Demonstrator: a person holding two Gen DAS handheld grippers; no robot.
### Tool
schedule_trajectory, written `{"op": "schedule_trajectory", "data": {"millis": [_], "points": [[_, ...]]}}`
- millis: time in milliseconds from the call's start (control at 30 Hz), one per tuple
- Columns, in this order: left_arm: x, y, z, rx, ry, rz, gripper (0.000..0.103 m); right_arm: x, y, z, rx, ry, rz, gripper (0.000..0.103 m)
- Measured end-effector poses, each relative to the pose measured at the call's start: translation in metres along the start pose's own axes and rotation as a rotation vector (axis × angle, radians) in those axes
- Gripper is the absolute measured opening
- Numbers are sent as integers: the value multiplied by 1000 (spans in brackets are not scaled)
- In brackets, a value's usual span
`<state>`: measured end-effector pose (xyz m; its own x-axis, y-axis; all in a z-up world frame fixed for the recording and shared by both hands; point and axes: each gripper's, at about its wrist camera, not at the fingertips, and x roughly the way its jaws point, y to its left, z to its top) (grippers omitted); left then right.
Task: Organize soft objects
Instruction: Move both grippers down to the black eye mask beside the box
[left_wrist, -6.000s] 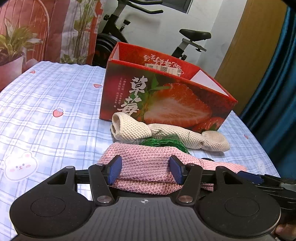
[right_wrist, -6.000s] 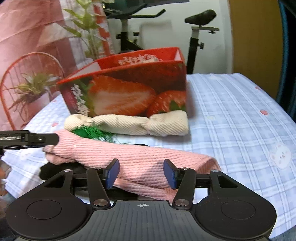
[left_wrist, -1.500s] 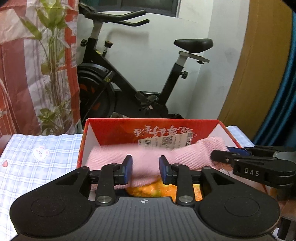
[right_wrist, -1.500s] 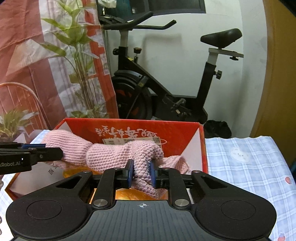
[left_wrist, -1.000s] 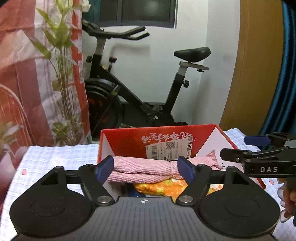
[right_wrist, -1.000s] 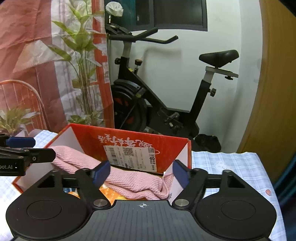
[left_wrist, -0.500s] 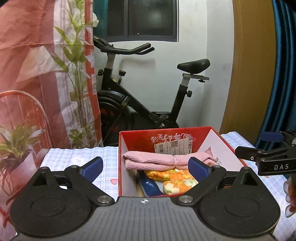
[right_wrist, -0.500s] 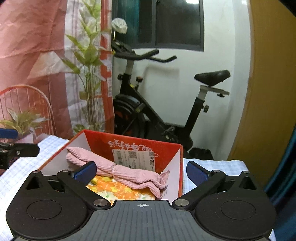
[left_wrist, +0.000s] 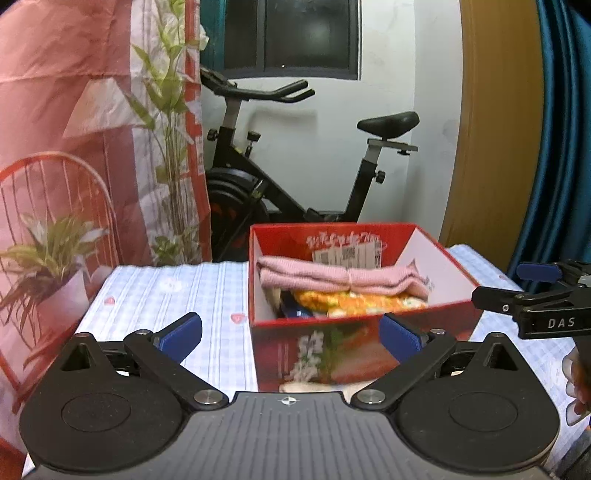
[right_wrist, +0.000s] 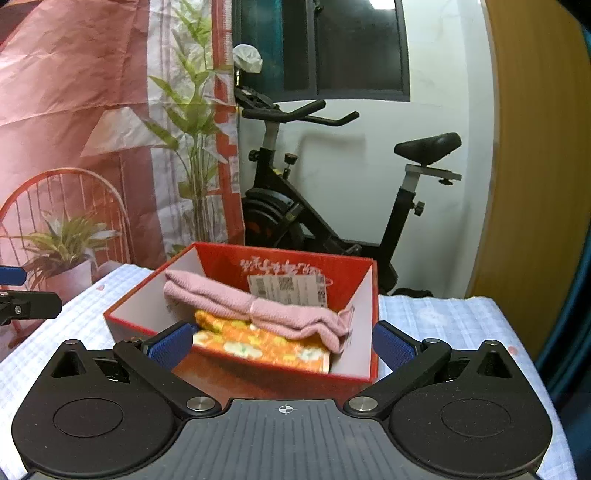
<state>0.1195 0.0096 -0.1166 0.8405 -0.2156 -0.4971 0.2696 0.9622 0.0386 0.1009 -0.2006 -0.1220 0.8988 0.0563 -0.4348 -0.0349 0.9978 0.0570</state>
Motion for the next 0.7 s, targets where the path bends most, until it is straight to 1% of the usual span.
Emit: {"op": "schedule_trajectory", "data": {"millis": [167, 300, 467, 600, 700], "points": [[1, -1, -21, 2, 30, 9, 103, -7, 3, -22, -1, -7, 11, 103], [-1, -1, -38, 6, 50, 11, 103, -10, 7, -39, -10, 4, 24, 103], [0, 1, -60, -23, 86, 3, 103, -11, 11, -61, -2, 40, 36, 103], [3, 2, -77, -32, 119, -4, 103, -7, 13, -81, 20, 84, 38, 103], [4, 1, -89, -47, 139, -22, 102, -3, 17, -97, 9, 123, 42, 102]]}}
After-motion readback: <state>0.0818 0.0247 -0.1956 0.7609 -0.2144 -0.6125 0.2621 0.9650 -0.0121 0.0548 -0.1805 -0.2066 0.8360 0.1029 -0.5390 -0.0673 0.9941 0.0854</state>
